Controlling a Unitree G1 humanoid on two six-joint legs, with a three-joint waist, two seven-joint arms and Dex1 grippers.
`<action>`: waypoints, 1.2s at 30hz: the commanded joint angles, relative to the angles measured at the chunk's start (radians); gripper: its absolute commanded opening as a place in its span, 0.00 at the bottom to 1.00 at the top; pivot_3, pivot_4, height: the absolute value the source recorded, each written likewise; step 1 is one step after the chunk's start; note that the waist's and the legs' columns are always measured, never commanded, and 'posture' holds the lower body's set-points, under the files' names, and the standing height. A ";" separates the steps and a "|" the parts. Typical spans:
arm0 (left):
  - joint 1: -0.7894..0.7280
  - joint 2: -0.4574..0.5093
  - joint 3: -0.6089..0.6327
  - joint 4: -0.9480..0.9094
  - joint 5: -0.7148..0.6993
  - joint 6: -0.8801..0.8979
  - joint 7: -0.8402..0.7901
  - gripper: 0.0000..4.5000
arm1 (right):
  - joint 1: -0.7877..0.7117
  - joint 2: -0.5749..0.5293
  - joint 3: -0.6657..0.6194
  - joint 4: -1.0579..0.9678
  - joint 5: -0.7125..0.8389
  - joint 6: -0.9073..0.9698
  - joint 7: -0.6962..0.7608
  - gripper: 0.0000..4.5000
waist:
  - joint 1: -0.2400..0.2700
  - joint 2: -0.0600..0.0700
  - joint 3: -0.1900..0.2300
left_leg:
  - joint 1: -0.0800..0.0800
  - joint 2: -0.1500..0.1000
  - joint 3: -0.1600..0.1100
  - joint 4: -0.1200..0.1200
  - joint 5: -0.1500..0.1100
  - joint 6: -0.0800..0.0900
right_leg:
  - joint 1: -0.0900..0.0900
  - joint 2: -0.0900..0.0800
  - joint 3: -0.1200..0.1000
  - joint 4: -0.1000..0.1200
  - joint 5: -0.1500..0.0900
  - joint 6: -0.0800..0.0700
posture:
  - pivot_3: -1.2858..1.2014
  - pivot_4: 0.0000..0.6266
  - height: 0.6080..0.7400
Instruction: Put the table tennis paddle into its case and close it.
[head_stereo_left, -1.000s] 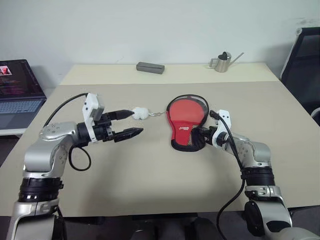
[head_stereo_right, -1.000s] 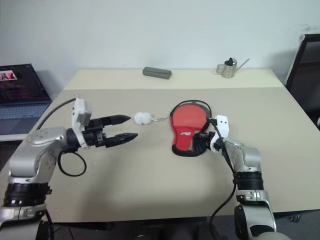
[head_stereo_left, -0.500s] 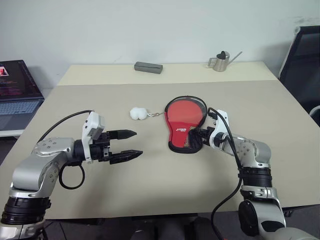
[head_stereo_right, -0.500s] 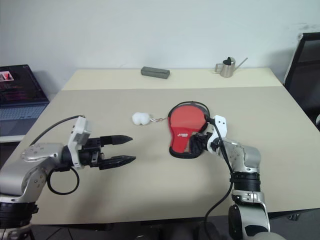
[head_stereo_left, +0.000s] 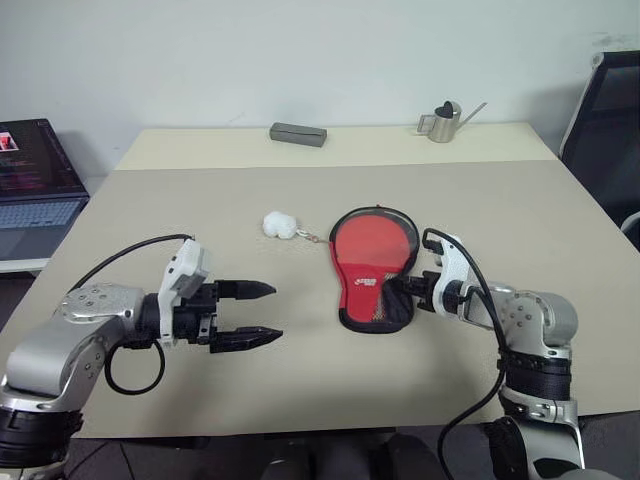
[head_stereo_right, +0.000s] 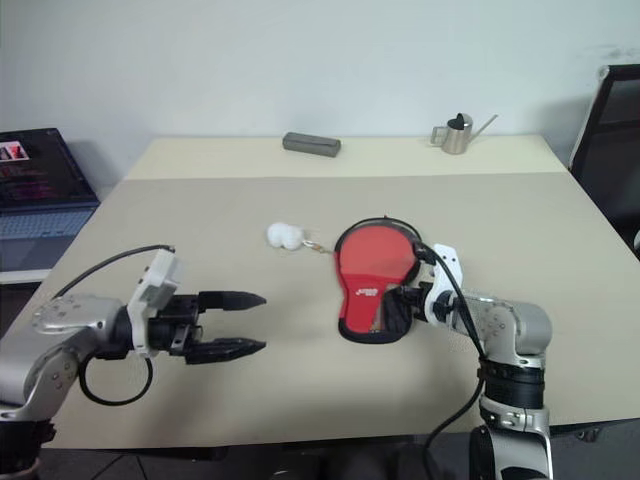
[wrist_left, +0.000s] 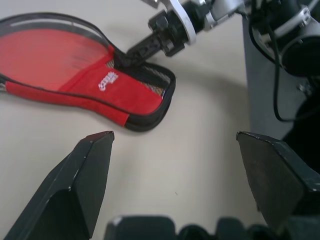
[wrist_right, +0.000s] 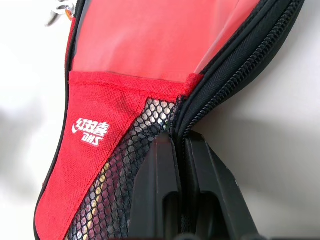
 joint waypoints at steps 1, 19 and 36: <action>-0.002 0.035 0.004 -0.042 -0.015 -0.016 -0.047 0.95 | 0.044 -0.020 -0.008 -0.100 0.041 0.098 0.025 0.00 | 0.001 0.000 0.000 | 0.000 0.000 0.000 0.000 0.000 0.000 | 0.000 0.000 0.000 0.000 0.000 0.000 | 0.52 0.24 1.00; -0.007 0.059 -0.059 -0.113 -0.044 -0.003 -0.125 0.95 | 0.297 -0.146 -0.015 -0.351 0.289 0.165 -0.002 0.00 | 0.017 0.000 0.000 | 0.000 0.000 -0.001 -0.006 0.000 0.000 | 0.001 0.000 -0.002 -0.005 -0.002 0.001 | 0.52 0.24 1.00; 0.005 0.056 -0.073 -0.112 -0.039 -0.009 -0.147 0.95 | 0.442 -0.226 -0.083 -0.403 0.640 0.165 -0.220 0.00 | 0.019 0.000 0.000 | 0.000 0.000 -0.001 -0.006 0.000 0.000 | 0.002 -0.001 -0.003 -0.006 -0.003 0.001 | 0.52 0.24 1.00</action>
